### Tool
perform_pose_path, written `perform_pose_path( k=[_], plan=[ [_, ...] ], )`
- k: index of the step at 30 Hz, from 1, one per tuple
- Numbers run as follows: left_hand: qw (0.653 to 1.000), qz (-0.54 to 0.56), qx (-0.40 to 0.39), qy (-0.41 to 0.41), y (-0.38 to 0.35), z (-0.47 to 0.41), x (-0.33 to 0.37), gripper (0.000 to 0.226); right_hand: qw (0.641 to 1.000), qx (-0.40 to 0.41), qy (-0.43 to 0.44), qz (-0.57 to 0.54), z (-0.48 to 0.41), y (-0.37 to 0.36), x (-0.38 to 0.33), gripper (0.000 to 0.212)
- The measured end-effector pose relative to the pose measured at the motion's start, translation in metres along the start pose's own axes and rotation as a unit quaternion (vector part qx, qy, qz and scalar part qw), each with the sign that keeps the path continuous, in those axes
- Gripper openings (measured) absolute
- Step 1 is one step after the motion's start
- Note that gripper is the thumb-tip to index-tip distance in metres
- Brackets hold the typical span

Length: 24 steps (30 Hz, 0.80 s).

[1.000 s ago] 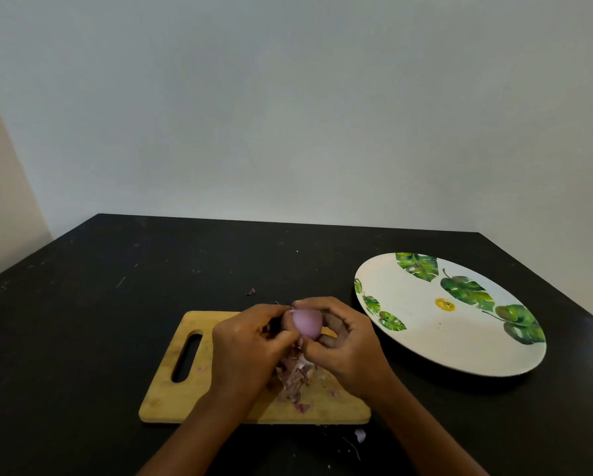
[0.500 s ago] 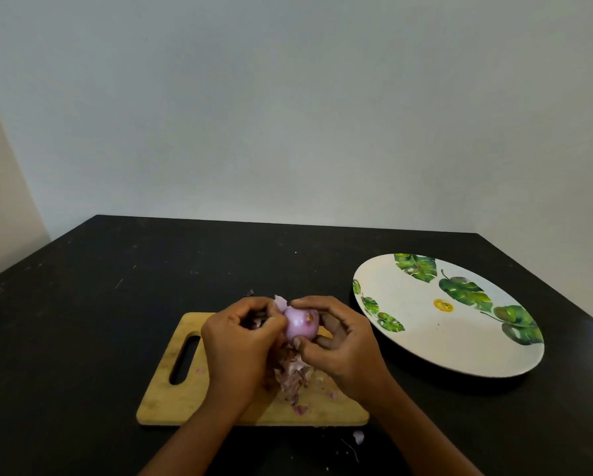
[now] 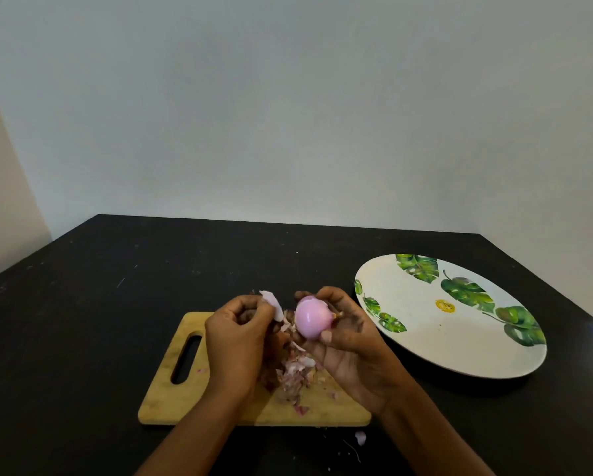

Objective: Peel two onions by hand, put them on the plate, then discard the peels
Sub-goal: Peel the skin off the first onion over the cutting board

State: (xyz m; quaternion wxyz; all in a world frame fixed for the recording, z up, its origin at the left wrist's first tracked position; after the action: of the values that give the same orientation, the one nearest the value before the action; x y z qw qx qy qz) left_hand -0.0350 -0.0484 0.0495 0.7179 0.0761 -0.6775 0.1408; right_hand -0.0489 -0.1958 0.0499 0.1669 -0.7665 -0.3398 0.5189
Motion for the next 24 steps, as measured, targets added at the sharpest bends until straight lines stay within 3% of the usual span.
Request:
perform_pose_path(
  k=[3,6,9,15,18,24],
  plan=[
    [1.0,-0.018,0.025,-0.003,0.009,-0.01,0.0,0.014,0.998,-0.034,0.0,-0.058,-0.001,-0.01,-0.007,0.052],
    [0.992,-0.106,0.004,-0.064,0.006,-0.01,0.009,0.018,0.999,-0.033,-0.007,-0.027,0.0,-0.01,-0.007,0.055],
    [0.967,-0.221,0.005,-0.126,-0.004,-0.001,0.012,0.004,1.0,0.0,-0.011,0.005,-0.001,-0.001,-0.001,0.06],
    [0.907,-0.328,0.043,-0.26,-0.013,0.011,0.023,0.012,0.995,0.049,-0.009,0.088,-0.004,0.017,0.0,0.06],
    [0.913,-0.303,0.027,-0.274,-0.014,0.013,0.025,0.004,0.993,0.054,-0.007,0.109,-0.004,0.021,0.0,0.053],
    [0.946,-0.153,-0.085,-0.271,-0.018,0.023,0.035,0.032,0.989,0.064,-0.003,0.137,-0.005,0.027,-0.002,0.048]
  ],
)
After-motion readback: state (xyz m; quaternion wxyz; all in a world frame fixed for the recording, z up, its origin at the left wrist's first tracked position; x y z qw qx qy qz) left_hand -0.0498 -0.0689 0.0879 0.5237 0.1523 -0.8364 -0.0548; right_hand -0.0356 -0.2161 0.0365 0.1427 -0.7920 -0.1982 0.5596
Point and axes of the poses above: each hand's wrist, its own z-axis away from the middle knuckle, its own y-axis out of the back of the hand, x = y × z, the point moved 8 cm from there along -z, towards the middle knuckle, and after that the axes turned 15 degrees about y, right-handed, at the moved point
